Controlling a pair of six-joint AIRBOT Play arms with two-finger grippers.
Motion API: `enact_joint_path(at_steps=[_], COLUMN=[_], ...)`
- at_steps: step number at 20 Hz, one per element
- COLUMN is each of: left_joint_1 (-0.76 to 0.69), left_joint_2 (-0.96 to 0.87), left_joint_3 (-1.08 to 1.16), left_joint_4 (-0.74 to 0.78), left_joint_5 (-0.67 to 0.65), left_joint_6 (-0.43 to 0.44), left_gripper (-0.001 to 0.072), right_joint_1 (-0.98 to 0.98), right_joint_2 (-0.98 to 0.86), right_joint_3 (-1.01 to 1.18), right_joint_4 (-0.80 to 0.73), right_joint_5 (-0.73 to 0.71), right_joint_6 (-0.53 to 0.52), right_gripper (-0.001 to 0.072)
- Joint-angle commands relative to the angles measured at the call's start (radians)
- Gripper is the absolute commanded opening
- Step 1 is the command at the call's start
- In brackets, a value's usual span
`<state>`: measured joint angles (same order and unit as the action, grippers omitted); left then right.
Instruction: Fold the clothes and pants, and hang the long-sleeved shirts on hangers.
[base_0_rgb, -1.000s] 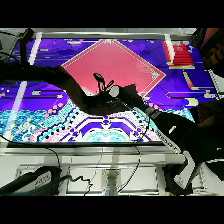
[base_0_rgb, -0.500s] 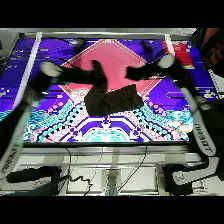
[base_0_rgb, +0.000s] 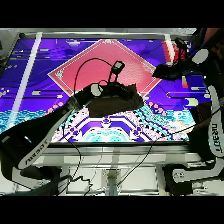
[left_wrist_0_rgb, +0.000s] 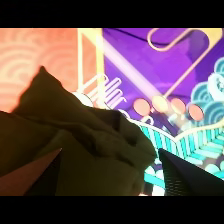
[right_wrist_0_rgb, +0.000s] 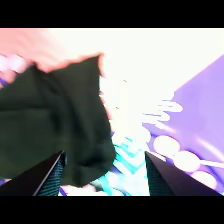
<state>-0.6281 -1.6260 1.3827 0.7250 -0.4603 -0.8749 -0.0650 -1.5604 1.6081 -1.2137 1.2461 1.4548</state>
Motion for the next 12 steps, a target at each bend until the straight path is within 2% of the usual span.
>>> enact_joint_path(at_steps=[1,3,6,8,12], left_joint_1=[0.063,0.111,0.168,0.200,0.233], left_joint_2=[0.060,0.095,0.125,0.128,0.127], left_joint_3=[0.001,0.001,0.001,0.001,0.001], left_joint_4=[0.008,0.008,0.008,0.008,0.008], left_joint_5=[0.019,0.018,-0.050,-0.123,-0.174], left_joint_6=[0.000,0.000,0.000,0.000,0.000], left_gripper=[0.0700,0.0700,0.0699,0.0698,0.0698], right_joint_1=[-0.017,-0.017,-0.017,-0.017,-0.017], right_joint_2=[-0.085,-0.170,-0.286,-0.365,-0.484], right_joint_3=[-0.001,-0.001,-0.001,-0.001,-0.001], right_joint_4=[0.042,0.150,0.254,0.349,0.494], right_joint_5=[0.132,0.162,0.122,0.111,0.059], right_joint_6=[-0.126,-0.177,-0.177,-0.187,-0.189], right_gripper=[0.0569,0.0571,0.0580,0.0631,0.0631])
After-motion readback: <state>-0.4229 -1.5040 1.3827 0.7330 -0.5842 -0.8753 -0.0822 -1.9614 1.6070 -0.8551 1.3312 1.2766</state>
